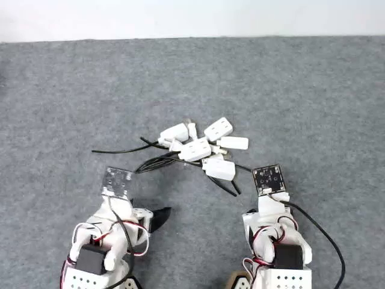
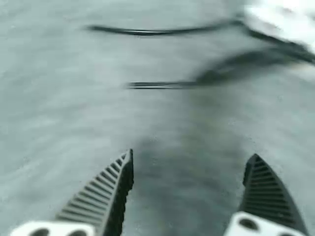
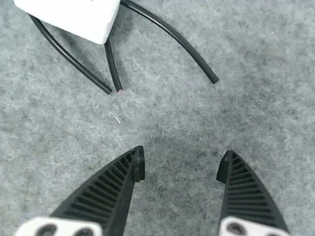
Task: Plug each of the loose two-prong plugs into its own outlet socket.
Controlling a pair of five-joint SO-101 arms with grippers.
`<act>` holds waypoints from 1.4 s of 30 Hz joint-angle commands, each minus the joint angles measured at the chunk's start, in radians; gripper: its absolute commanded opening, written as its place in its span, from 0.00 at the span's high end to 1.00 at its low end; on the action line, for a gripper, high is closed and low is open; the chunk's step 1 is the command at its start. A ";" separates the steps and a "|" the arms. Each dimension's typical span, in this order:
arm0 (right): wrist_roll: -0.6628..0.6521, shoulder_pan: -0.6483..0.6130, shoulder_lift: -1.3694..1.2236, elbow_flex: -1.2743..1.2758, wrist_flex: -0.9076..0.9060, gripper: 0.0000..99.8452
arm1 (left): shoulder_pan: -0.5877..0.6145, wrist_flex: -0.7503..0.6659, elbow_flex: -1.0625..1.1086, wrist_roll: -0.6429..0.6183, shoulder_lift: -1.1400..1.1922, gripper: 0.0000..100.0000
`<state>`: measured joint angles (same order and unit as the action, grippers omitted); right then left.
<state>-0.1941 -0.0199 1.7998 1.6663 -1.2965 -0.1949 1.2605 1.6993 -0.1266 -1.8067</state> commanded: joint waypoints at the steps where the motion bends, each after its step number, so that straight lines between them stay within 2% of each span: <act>1: 0.003 -0.004 0.008 0.017 -0.008 0.76 | 0.032 0.006 -0.018 0.003 -0.017 0.66; 5: 0.003 -0.004 0.008 0.017 -0.008 0.76 | 0.199 0.006 -0.018 0.005 -0.017 0.66; 7: 0.003 -0.004 0.008 0.017 -0.008 0.76 | 0.235 0.006 -0.018 0.005 -0.017 0.66; 42: 0.003 -0.004 0.008 0.017 -0.008 0.76 | 0.236 0.006 -0.018 0.005 -0.017 0.66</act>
<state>-0.1941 -0.0199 1.7998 1.6663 -1.2965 0.0384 1.2605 1.6993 -0.1266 -1.8082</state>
